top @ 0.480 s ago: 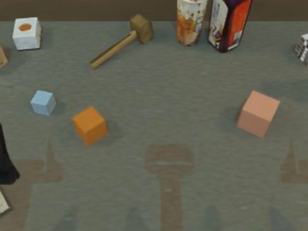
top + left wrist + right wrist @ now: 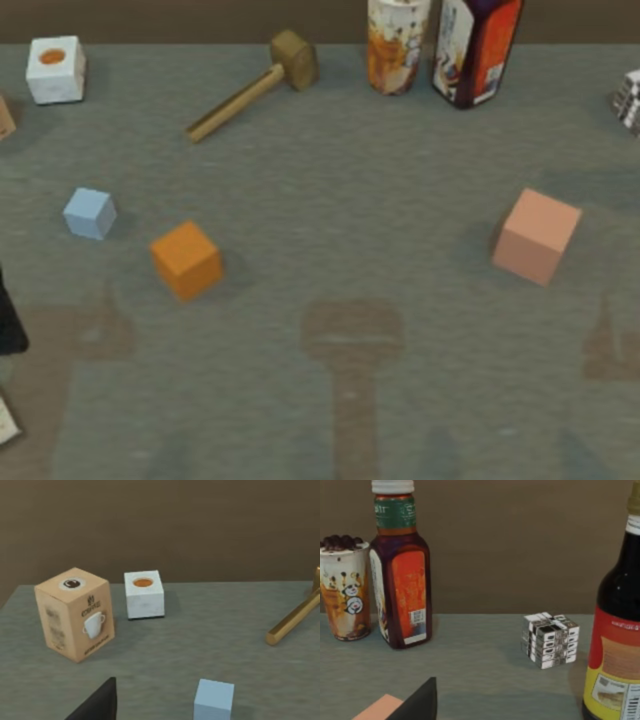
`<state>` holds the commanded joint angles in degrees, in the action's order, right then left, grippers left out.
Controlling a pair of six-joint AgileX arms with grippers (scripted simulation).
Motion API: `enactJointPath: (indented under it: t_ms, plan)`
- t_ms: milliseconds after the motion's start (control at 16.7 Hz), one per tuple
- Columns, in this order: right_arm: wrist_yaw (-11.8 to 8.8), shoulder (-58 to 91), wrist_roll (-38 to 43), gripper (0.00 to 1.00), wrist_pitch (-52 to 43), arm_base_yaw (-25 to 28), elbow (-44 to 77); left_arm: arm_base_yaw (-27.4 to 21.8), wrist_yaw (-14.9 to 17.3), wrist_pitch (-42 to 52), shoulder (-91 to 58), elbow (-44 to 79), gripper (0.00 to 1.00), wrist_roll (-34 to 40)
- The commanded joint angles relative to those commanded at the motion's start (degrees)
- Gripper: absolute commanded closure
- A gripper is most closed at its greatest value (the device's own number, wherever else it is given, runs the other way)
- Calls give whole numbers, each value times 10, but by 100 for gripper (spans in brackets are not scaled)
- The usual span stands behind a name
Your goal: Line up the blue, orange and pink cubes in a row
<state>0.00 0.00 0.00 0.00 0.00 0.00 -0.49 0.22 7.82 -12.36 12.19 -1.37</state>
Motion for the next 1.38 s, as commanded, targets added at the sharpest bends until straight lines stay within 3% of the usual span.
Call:
enactJointPath:
  t_ms: [900,1380]
  plan:
    - [0,0,0,0,0,0,0,-17,-3,473,-894,740,0,-85]
    - [0,0,0,0,0,0,0,-23,0,627,-1185,1003,0,-112]
